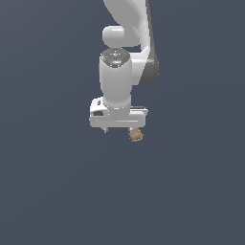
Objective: Pick up the object and move it to a goal position.
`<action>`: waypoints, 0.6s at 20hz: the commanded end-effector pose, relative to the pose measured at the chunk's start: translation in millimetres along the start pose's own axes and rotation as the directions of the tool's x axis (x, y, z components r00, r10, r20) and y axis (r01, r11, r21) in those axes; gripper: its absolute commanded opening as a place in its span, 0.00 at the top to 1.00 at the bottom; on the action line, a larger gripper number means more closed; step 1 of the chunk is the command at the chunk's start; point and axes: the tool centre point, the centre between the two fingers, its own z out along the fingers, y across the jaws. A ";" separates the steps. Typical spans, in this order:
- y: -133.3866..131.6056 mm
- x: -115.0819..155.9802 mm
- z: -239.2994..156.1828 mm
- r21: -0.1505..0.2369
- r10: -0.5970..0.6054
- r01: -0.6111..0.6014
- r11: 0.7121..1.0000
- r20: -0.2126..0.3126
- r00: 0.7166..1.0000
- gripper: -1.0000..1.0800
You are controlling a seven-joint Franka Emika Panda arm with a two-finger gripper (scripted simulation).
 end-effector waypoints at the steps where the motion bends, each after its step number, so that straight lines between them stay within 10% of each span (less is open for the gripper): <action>1: 0.0 0.0 0.0 0.000 0.000 0.000 1.000 0.000 1.000 0.04; 12: 17.6 -0.6 10.8 -0.021 -0.005 0.005 1.000 0.010 1.000 0.04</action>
